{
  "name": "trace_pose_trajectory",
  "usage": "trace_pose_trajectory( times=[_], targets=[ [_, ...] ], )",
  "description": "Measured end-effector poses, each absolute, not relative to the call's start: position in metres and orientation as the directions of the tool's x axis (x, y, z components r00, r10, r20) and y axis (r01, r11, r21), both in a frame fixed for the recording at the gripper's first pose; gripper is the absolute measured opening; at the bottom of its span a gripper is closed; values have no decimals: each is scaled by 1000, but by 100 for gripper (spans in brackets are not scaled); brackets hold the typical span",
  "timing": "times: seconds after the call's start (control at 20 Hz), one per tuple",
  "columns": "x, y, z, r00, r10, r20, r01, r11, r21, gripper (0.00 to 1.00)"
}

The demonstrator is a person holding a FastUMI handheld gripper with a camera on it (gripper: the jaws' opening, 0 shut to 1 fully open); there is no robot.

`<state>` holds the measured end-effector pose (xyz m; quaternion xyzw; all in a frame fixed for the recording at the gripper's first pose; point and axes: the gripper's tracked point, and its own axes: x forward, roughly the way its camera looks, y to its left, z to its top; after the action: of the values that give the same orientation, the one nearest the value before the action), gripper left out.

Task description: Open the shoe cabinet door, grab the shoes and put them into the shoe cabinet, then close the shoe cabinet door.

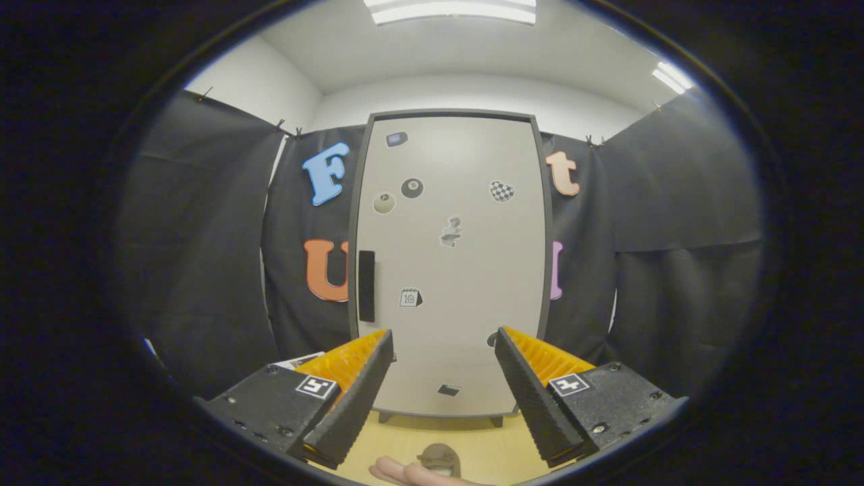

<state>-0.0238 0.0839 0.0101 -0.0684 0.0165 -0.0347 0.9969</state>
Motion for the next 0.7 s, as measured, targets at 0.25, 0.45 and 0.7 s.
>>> trace_pose_trajectory(
  times=[0.25, 0.45, 0.7],
  targets=[
    [3, 117, 19, 999, -34, -30, 29, 990, -136, 99],
    [48, 142, 16, 999, -4, -34, 0, 994, -112, 99],
    [108, 160, 18, 999, -19, -26, 16, 992, -128, 99]
  ],
)
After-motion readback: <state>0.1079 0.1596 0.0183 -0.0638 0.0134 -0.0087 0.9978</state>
